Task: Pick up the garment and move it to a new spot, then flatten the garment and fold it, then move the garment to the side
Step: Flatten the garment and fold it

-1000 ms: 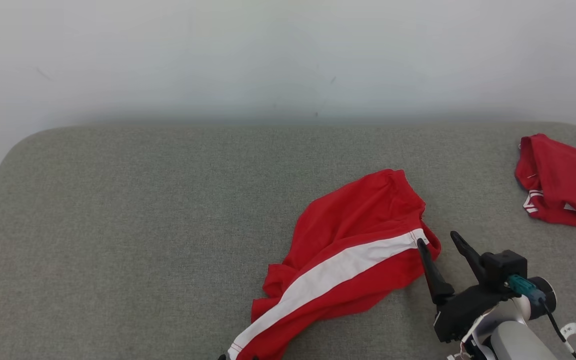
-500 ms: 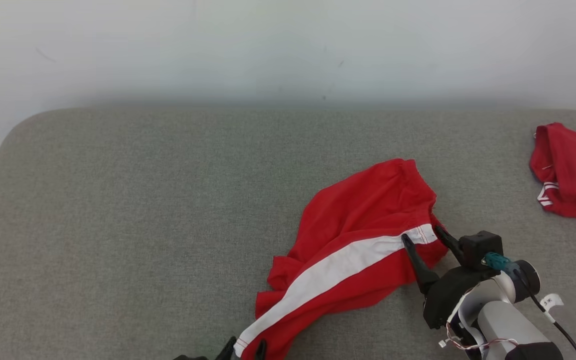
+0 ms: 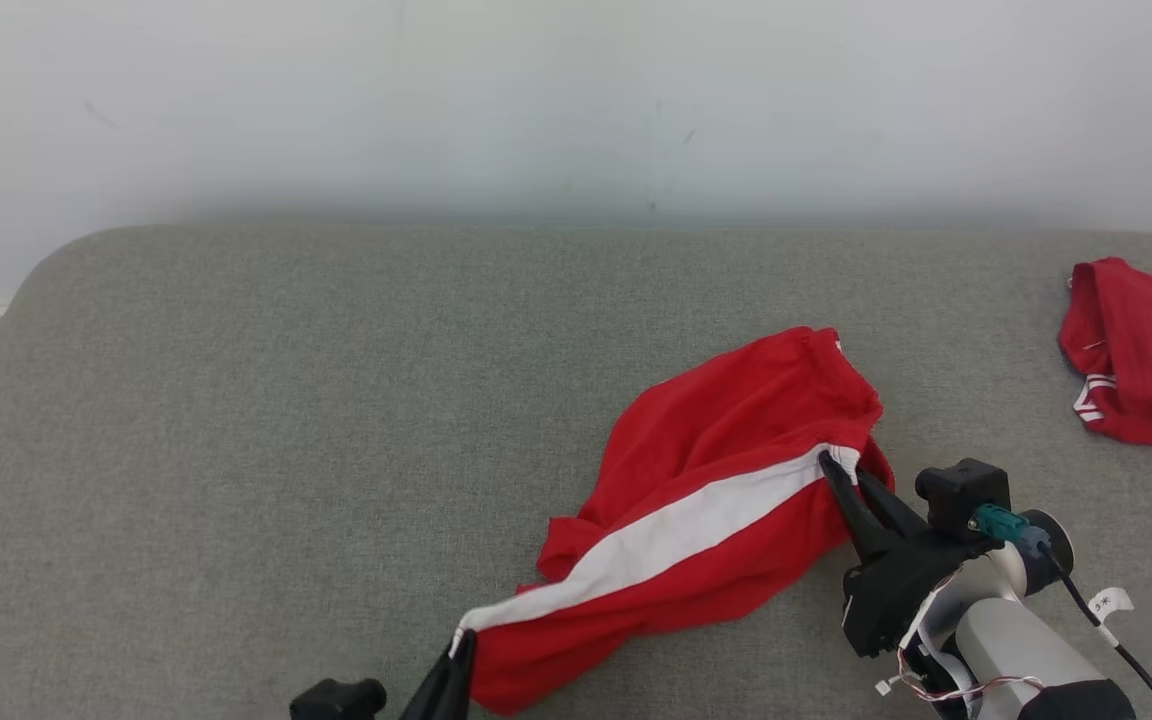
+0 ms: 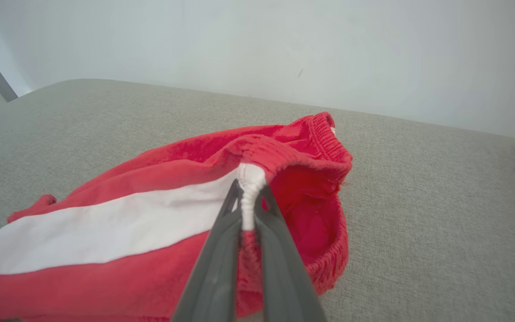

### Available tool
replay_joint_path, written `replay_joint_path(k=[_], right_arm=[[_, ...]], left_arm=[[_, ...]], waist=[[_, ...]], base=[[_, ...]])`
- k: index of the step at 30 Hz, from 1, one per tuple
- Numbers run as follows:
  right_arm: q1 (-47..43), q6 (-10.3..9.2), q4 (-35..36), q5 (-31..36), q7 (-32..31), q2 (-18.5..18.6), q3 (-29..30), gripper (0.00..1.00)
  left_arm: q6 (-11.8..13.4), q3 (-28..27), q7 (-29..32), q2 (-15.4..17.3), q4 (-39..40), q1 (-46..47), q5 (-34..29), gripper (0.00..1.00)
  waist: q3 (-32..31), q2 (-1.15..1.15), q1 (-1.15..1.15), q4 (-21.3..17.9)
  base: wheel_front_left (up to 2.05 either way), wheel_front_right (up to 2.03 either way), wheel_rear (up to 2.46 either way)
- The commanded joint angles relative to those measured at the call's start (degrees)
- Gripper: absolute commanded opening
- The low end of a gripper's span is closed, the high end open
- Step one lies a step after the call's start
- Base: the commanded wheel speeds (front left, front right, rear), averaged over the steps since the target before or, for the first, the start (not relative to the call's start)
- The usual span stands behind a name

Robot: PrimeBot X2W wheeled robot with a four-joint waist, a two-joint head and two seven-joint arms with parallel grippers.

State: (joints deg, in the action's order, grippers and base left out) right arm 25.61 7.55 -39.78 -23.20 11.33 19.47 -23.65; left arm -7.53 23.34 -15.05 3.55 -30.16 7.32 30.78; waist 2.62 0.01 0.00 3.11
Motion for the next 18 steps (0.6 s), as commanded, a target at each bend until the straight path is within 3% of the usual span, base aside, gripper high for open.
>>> replay_joint_path(k=[1,9,18], right_arm=[[-0.58,-0.17,1.55,-0.94,0.3,0.57,-0.57,0.0],[4.55,-0.17,10.89,-5.65,-2.23,1.31,-0.5,0.0],[22.6,-0.17,15.8,-11.43,-8.37,1.04,2.73,0.0]], left_arm=[[0.1,-1.32,-0.15,0.73,1.42,-0.26,-1.21,0.0],[0.1,-2.69,-0.15,8.12,8.11,9.0,-5.55,0.0],[0.1,5.27,6.33,19.36,11.41,38.36,-1.84,0.0]], waist=[[-0.99,-0.01,0.0,-0.83],[0.08,-0.01,0.0,-3.42],[11.49,-0.01,0.0,-4.71]], base=[[0.0,0.0,0.0],[0.0,0.0,0.0],[0.0,0.0,0.0]])
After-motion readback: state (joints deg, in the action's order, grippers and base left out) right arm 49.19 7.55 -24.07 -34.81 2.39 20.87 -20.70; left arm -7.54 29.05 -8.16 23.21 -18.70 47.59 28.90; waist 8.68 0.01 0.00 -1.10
